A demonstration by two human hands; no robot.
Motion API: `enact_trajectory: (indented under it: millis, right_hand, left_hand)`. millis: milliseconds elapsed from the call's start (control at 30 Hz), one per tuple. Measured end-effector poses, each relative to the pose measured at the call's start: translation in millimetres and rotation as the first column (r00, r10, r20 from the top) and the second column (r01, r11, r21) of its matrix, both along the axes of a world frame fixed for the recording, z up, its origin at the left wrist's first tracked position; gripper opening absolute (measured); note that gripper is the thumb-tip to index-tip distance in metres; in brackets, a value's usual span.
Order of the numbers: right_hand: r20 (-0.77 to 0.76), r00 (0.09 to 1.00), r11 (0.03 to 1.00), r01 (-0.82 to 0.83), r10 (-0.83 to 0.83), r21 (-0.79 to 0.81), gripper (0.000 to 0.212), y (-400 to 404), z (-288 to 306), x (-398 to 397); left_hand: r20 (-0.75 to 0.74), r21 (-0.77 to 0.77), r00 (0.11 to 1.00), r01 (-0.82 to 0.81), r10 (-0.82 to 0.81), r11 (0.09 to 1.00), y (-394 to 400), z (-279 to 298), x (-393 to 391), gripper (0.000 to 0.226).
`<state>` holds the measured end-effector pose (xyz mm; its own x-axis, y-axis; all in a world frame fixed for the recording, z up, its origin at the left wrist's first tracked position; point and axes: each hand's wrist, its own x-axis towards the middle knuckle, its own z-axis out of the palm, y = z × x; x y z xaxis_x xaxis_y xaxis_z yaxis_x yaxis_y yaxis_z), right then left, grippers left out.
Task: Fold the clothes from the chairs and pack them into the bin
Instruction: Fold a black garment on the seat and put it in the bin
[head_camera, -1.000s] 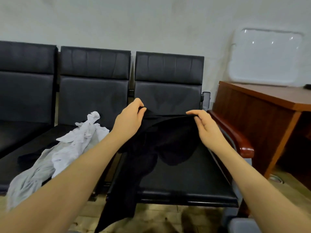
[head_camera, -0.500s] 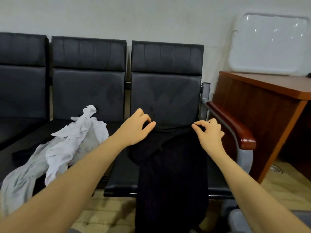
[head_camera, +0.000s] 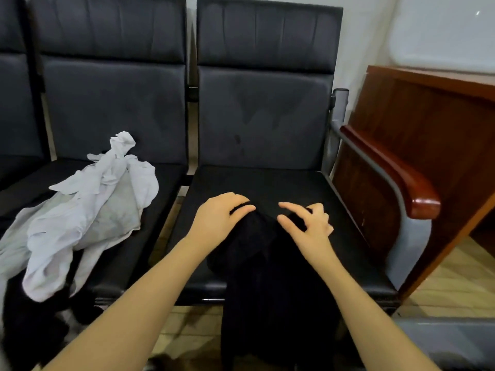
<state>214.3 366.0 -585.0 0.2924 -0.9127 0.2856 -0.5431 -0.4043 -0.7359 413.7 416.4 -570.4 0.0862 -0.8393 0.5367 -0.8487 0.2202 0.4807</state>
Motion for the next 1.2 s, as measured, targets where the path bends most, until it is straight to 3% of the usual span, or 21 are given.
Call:
enact_trajectory:
  millis: [67,133,233,333,433,500,600,700,800,933,1033,1200]
  right_hand:
    - [0.051,0.994,0.988,-0.106,0.1,0.117,0.02,3,-4,11]
    - [0.12,0.985,0.976,-0.143,0.125,0.162,0.013,-2,-8,19]
    - [0.233,0.969,0.982,-0.119,0.083,0.146,0.013,-13,-13,20]
    - [0.264,0.962,0.983,-0.109,0.068,0.146,0.008,-20,-18,13]
    - [0.202,0.979,0.991,-0.019,-0.009,0.136,0.004,-30,-27,0]
    - [0.072,0.992,0.985,0.096,-0.108,0.143,0.012,-32,-35,-7]
    - [-0.04,0.977,0.97,0.215,-0.212,0.117,0.019,-32,-47,-12]
    - [-0.118,0.961,0.964,0.259,-0.251,0.059,0.019,-33,-58,-12]
    - [-0.193,0.939,0.955,0.294,-0.284,0.027,0.022,-33,-66,-10]
    - [-0.214,0.927,0.95,0.314,-0.307,-0.003,0.023,-33,-72,-9]
    - [-0.214,0.925,0.949,0.315,-0.313,-0.026,0.022,-32,-73,-10]
    - [-0.196,0.932,0.951,0.307,-0.305,-0.024,0.021,-30,-71,-13]
  left_hand:
    - [0.087,-0.075,0.996,-0.009,0.015,0.997,-4,-6,-7,0.044]
    - [0.071,-0.117,0.997,-0.026,0.034,0.993,-8,-12,-9,0.044]
    - [-0.152,-0.056,0.988,-0.042,0.033,0.998,-11,-19,-11,0.026]
    - [-0.429,0.049,0.903,-0.011,0.031,0.999,-8,-22,-16,0.017]
    - [-0.493,0.196,0.864,-0.008,0.105,0.981,0,-33,-19,0.019]
    - [-0.432,0.214,0.892,-0.039,0.131,0.976,10,-45,-20,0.024]
    - [-0.294,0.123,0.948,-0.088,0.121,0.988,25,-58,-20,0.027]
    - [-0.056,0.073,0.998,-0.019,0.024,0.997,32,-65,-24,0.019]
    - [0.105,0.103,0.992,0.065,-0.076,0.993,36,-76,-33,0.02]
    - [0.288,0.118,0.952,0.068,-0.1,0.991,38,-92,-46,0.048]
    - [0.304,0.131,0.948,0.054,-0.091,0.99,38,-98,-44,0.05]
    - [0.221,0.102,0.969,0.087,-0.108,0.991,36,-104,-43,0.018]
